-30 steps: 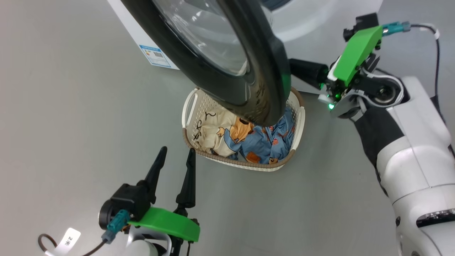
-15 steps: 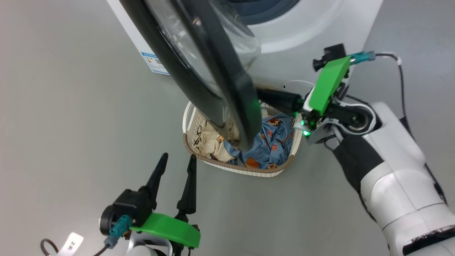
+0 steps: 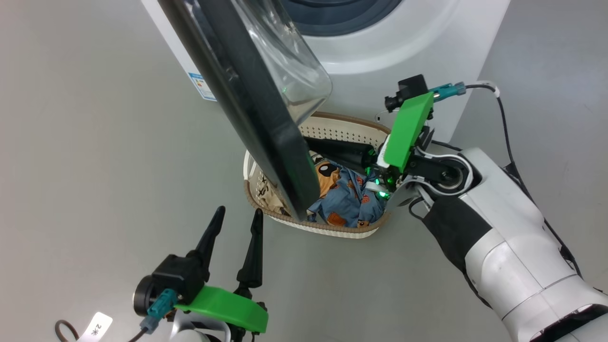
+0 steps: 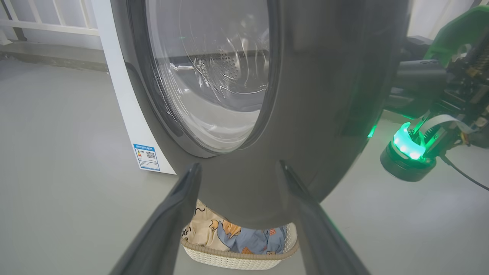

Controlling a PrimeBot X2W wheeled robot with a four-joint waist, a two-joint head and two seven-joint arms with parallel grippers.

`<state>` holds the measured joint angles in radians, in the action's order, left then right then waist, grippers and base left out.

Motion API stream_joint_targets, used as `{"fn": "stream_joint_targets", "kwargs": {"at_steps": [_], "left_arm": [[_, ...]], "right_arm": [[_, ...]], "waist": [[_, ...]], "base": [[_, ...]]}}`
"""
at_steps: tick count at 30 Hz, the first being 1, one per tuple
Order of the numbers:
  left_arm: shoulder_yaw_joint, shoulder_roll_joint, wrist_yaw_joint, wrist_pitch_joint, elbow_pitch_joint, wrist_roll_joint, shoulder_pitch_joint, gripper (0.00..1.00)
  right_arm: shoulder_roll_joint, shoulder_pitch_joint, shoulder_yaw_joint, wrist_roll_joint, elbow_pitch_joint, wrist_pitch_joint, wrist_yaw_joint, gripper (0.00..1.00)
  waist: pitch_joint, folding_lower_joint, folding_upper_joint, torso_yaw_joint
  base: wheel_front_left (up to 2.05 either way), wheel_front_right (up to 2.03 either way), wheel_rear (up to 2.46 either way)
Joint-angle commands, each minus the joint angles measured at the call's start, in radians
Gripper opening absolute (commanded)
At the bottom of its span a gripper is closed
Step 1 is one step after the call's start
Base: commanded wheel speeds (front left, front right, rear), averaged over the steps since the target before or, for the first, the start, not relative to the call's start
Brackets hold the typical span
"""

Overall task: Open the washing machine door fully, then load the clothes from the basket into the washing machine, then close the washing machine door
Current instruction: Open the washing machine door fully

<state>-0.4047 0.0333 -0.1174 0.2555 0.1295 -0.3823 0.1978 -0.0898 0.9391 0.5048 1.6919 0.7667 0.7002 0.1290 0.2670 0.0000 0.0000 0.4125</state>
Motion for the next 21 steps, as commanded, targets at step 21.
{"fn": "stream_joint_targets", "kwargs": {"at_steps": [21], "left_arm": [[0.051, 0.017, -0.001, 0.006, -0.022, 0.015, 0.006, 1.00]], "right_arm": [[0.022, 0.012, 0.175, 0.113, -0.060, -0.088, 0.002, 0.00]], "waist": [[0.001, 0.0000, 0.0000, -0.013]], "base": [[0.00, 0.00, 0.00]]}}
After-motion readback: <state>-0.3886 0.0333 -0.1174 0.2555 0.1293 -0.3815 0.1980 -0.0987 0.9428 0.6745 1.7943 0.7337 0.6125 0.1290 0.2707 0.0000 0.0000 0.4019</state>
